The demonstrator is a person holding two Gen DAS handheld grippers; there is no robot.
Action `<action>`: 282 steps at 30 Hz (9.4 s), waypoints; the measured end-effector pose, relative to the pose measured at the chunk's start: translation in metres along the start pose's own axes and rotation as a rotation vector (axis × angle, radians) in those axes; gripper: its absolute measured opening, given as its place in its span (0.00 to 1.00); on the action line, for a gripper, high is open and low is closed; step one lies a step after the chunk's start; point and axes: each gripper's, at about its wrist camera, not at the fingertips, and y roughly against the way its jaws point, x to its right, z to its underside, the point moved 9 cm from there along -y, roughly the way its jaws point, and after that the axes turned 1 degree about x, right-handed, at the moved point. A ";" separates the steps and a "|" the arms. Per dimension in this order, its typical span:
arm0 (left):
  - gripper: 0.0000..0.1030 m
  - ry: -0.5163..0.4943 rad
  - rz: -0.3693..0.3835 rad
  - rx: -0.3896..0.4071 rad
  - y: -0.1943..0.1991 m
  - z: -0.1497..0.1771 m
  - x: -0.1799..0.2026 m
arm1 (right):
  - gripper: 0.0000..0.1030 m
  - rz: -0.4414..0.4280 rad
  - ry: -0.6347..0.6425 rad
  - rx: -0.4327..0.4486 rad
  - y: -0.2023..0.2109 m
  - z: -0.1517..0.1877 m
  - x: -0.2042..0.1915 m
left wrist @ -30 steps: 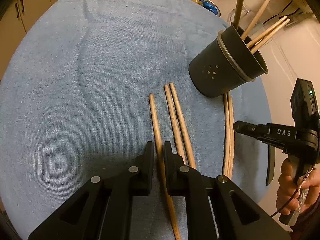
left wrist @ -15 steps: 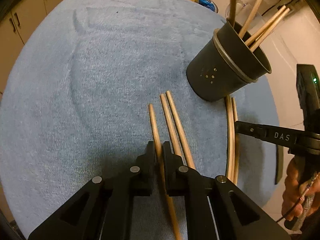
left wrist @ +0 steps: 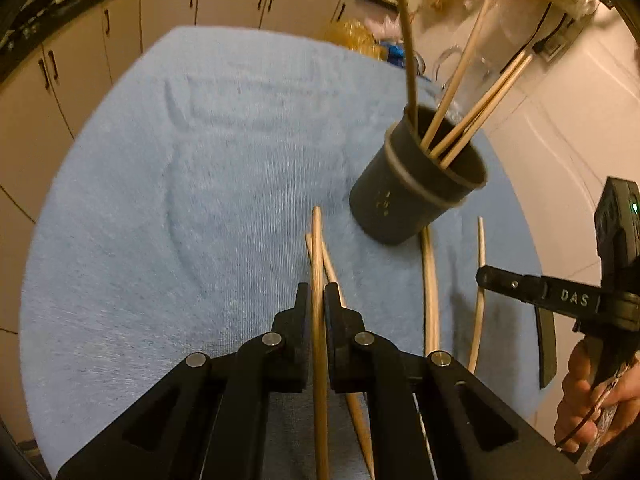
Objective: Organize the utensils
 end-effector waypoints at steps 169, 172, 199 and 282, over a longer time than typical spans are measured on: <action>0.19 -0.057 0.003 0.340 0.108 -0.105 0.056 | 0.13 -0.085 0.081 0.341 0.123 -0.082 -0.017; 0.21 -0.040 -0.012 0.328 0.106 -0.095 0.054 | 0.13 -0.072 0.080 0.299 0.114 -0.066 -0.004; 0.27 0.130 -0.096 0.064 0.075 0.024 -0.005 | 0.13 -0.062 -0.002 -0.081 -0.004 -0.003 0.036; 0.16 0.195 -0.083 -0.208 -0.044 0.039 -0.014 | 0.21 0.157 0.109 -0.185 -0.031 -0.016 0.079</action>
